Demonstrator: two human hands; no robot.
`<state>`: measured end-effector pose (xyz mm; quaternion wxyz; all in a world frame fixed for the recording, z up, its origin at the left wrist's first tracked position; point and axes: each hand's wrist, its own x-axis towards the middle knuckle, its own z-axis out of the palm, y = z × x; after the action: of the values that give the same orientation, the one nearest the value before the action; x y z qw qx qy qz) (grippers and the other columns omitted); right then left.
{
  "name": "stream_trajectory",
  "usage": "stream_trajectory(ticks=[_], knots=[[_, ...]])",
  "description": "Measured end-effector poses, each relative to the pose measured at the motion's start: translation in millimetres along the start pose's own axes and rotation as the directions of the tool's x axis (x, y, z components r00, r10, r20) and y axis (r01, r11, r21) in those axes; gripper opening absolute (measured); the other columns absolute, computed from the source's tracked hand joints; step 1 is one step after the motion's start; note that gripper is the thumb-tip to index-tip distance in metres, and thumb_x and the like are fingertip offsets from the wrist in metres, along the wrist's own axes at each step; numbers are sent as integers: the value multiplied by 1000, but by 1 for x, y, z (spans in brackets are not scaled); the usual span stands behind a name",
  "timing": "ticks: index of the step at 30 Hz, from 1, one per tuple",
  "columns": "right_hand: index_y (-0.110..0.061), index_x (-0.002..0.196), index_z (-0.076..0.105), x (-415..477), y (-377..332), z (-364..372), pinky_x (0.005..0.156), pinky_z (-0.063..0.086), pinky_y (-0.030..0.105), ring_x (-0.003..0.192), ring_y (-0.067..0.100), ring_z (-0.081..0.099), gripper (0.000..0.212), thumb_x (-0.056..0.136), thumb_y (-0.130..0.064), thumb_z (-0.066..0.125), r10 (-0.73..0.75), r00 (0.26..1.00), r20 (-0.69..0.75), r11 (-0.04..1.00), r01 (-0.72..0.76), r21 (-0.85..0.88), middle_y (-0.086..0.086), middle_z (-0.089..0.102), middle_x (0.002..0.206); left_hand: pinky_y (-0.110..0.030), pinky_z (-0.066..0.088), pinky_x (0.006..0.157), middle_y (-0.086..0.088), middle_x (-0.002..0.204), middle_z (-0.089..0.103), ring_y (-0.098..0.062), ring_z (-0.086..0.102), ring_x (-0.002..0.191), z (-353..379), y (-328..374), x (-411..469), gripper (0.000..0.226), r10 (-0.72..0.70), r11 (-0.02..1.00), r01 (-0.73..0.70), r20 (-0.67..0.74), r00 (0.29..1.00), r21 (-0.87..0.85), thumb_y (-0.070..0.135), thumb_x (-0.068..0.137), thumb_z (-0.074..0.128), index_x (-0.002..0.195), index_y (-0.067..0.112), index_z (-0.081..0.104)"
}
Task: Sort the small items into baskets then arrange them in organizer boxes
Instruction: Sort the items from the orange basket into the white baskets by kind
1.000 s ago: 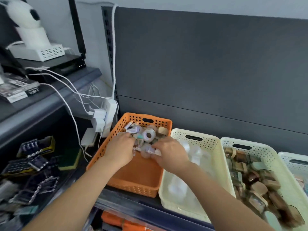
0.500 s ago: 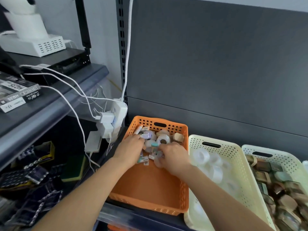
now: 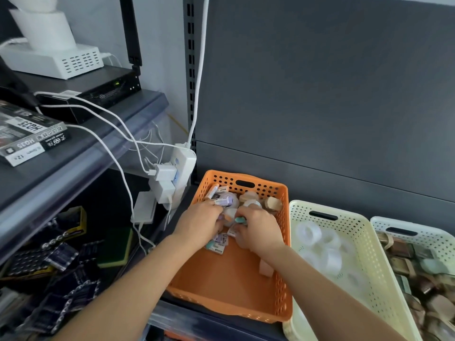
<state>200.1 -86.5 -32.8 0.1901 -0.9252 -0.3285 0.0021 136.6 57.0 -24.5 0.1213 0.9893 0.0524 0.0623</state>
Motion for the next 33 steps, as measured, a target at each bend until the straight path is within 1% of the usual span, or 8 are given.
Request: stream_trajectory(ticks=[4, 7, 12, 17, 20, 25, 28, 33], knots=[[-17, 105, 65, -2, 3, -11, 79, 47, 25, 95, 18, 59, 23, 83, -18, 67, 51, 992, -113, 985, -32, 170, 1, 63, 108, -33, 48, 72, 2, 88, 55, -16, 54, 80, -7, 2, 2, 18, -18, 997, 11, -84, 996, -83, 23, 92, 53, 90, 11, 67], [-20, 101, 67, -5, 9, -27, 70, 38, 10, 86, 6, 54, 19, 82, -18, 70, 129, 972, -196, 946, -61, 320, -11, 64, 97, -31, 49, 70, 8, 91, 57, -10, 54, 78, -19, 9, 8, 16, -38, 985, 13, -143, 989, -170, 26, 91, 56, 91, 16, 68], [-23, 83, 61, -19, 32, -56, 66, 47, 28, 74, 13, 58, 11, 80, -22, 71, 304, 913, -271, 859, -139, 493, -7, 63, 81, -28, 50, 71, 10, 90, 63, -7, 58, 78, -35, 45, 22, 7, -30, 937, -46, -212, 977, -346, 24, 91, 60, 90, 21, 66], [-23, 77, 60, -51, 78, -94, 55, 40, 14, 59, 1, 55, 11, 81, -21, 71, 412, 846, -338, 793, -150, 591, -12, 61, 67, -27, 55, 68, 3, 92, 65, -11, 64, 78, -22, 110, 38, 3, -51, 800, -80, -199, 979, -595, 19, 89, 63, 87, 22, 65], [-28, 75, 58, -80, 115, -116, 56, 40, 14, 61, 1, 56, 14, 81, -24, 71, 456, 805, -379, 791, -172, 587, -13, 62, 67, -30, 58, 60, -4, 90, 64, -17, 65, 70, -10, 162, 46, 11, -42, 723, -89, -173, 984, -685, 15, 87, 65, 83, 25, 63], [-24, 82, 60, -140, 194, -154, 52, 35, 8, 62, 0, 56, 11, 82, -27, 70, 496, 765, -410, 813, -243, 530, -11, 63, 72, -45, 57, 72, 3, 91, 62, -19, 67, 72, 17, 265, 51, 18, 44, 692, -144, -157, 987, -707, 15, 86, 63, 85, 32, 62], [-25, 82, 58, -179, 245, -176, 55, 35, 12, 66, 3, 56, 12, 81, -28, 71, 511, 746, -427, 827, -292, 480, -8, 64, 77, -37, 54, 77, 6, 93, 59, -18, 65, 75, 34, 333, 48, 24, 83, 688, -166, -151, 985, -706, 12, 87, 61, 86, 36, 61], [-19, 89, 63, -237, 323, -204, 61, 42, 26, 70, 14, 58, 12, 82, -26, 69, 520, 744, -420, 844, -374, 383, -3, 65, 84, -16, 44, 74, 8, 100, 57, -5, 56, 81, 71, 431, 44, 17, 156, 747, -214, -147, 977, -630, 13, 89, 61, 103, 21, 67]])
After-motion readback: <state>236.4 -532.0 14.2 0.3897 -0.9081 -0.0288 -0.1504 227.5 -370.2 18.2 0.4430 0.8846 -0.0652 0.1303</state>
